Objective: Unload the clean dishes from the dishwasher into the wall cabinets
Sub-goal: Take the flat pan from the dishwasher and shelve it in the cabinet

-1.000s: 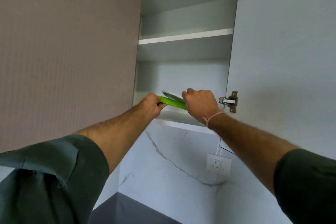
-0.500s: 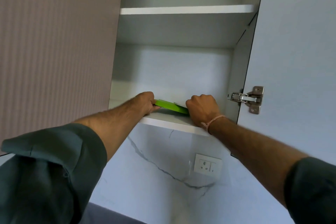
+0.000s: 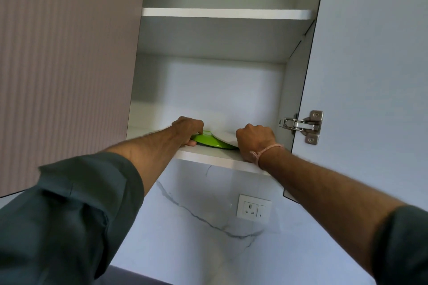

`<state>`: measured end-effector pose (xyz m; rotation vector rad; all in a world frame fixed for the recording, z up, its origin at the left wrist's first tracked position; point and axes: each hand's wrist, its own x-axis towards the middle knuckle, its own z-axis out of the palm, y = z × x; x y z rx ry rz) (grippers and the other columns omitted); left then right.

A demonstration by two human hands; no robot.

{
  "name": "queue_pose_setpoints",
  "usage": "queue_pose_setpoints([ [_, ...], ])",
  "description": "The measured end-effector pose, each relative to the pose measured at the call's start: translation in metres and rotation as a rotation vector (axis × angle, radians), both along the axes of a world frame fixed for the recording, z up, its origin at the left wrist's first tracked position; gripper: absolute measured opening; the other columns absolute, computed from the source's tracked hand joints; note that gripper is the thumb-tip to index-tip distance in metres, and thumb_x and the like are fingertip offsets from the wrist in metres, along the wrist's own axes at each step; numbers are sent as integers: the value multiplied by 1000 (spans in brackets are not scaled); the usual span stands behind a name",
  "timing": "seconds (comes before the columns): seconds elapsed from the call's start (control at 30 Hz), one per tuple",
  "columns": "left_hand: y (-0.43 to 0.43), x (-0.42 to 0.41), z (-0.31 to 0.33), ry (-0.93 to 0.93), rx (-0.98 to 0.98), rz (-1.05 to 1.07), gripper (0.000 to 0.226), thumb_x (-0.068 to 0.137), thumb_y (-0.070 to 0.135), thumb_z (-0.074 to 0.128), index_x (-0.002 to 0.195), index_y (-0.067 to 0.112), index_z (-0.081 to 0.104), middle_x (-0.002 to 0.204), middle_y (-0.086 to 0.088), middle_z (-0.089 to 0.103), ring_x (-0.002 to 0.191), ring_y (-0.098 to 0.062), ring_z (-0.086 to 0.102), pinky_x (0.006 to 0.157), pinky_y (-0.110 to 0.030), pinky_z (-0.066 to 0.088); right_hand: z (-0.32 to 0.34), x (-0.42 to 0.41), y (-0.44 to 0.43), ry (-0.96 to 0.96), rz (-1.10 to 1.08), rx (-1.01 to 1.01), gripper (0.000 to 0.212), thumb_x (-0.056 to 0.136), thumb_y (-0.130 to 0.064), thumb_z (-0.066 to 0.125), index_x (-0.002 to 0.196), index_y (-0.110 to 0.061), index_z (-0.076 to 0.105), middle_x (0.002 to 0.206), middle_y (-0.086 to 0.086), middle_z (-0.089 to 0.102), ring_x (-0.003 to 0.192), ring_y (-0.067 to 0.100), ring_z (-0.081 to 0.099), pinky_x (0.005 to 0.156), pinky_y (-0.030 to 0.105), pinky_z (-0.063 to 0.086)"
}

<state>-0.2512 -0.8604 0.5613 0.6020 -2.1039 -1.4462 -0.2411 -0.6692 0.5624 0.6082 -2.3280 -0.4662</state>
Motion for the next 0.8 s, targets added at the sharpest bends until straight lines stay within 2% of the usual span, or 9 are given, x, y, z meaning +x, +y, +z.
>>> queue_pose_setpoints([
  [0.13,4,3,1,-67,-61,10,23,72,24,71,83,11,55,79,-6,50,47,-22,53,63,-25,48,-4,0,6,-70,-12,-39,33,98,-14,45,128,-10,56,126,13,58,115,35,58,85,42,49],
  [0.17,6,3,1,-72,-69,9,24,72,25,70,83,12,54,79,-6,50,49,-22,52,63,-25,48,-4,0,8,-83,-6,-58,33,97,-16,46,128,-10,56,125,13,58,114,35,59,84,42,49],
  [0.33,24,17,1,-61,-156,95,22,78,28,66,80,9,54,79,-7,54,61,-25,60,78,-30,58,-8,2,16,-144,45,-176,34,93,-26,53,124,-11,57,121,12,57,111,35,59,84,40,49],
  [0.43,38,32,-1,-10,-208,131,21,79,26,62,84,6,58,83,-9,61,68,-26,64,69,-30,59,-13,7,24,-221,82,-253,36,93,-30,52,124,-11,56,123,13,54,112,35,57,87,40,50],
  [0.53,51,47,-6,35,-236,129,29,78,25,62,97,3,63,100,-12,65,89,-29,66,77,-32,58,-18,18,29,-243,154,-310,35,95,-27,50,124,-9,55,122,15,55,111,35,55,88,40,50],
  [0.63,68,69,-14,50,-297,131,32,83,26,63,106,4,64,106,-10,64,88,-25,58,69,-28,48,-20,38,34,-266,242,-360,37,94,-26,47,127,-8,51,124,15,54,111,34,54,89,40,47],
  [0.8,106,110,-30,72,-362,109,41,88,23,66,126,9,59,118,-7,59,101,-22,55,85,-28,48,-28,78,59,-281,329,-366,43,93,-30,52,130,-10,48,125,14,55,111,31,55,91,39,47],
])
